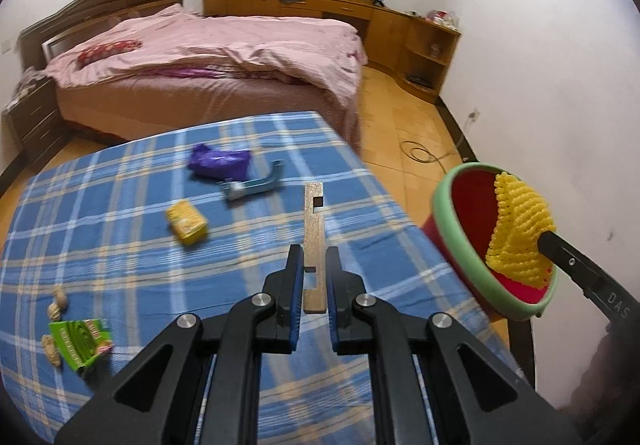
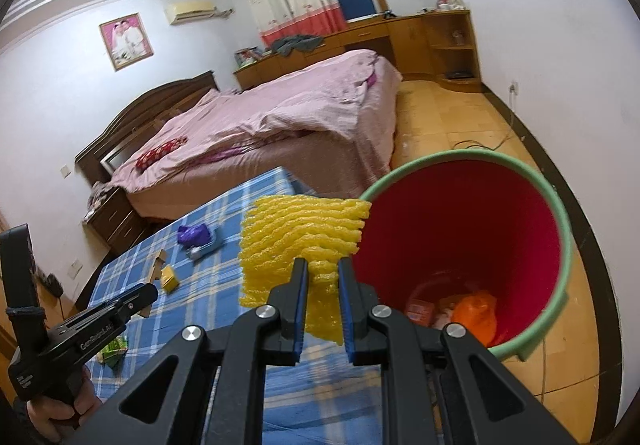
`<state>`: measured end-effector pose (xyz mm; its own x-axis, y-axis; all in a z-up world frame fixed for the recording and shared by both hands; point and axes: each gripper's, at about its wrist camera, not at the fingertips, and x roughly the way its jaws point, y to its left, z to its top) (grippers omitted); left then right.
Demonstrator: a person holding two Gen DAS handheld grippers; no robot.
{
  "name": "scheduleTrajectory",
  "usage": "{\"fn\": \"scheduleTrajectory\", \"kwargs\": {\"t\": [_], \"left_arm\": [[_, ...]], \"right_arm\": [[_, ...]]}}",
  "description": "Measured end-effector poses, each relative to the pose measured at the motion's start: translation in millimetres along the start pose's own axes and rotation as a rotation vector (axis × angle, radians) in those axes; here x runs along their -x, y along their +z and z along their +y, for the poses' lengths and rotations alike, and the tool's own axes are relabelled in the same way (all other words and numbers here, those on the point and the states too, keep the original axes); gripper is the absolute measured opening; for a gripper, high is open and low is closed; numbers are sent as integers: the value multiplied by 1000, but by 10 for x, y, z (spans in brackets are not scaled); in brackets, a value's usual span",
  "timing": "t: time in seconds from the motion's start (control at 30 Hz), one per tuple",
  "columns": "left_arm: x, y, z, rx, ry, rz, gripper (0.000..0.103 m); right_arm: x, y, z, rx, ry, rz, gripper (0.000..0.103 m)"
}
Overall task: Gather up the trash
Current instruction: 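Carry the stick and foam net over the red bucket and open both tools, then move the left tool to the table and grasp the small gold box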
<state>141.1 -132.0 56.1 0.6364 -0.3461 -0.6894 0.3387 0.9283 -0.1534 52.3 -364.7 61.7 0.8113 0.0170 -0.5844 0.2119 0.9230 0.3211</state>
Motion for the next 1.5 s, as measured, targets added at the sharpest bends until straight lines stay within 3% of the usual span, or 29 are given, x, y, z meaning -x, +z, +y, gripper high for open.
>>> {"fn": "scheduleTrajectory", "kwargs": {"t": [0.83,1.0,1.07,1.5], "left_arm": [[-617,114,-1502,-236,-250,78,10],[-675,95,-1567,-238,-290,96,12],[-658,79,-1588,-234,-295,102,20],[-572,102,-1444,-210,-247,85,29]], "right_arm": [[8,-12,-1184,-169,-169,-2,20],[-20,-18,-1298,-188,-173,6,25],[-34,-23,-1329,-195,-174,10,26],[-30,-33,-1306,-196,-149,14,42]]}}
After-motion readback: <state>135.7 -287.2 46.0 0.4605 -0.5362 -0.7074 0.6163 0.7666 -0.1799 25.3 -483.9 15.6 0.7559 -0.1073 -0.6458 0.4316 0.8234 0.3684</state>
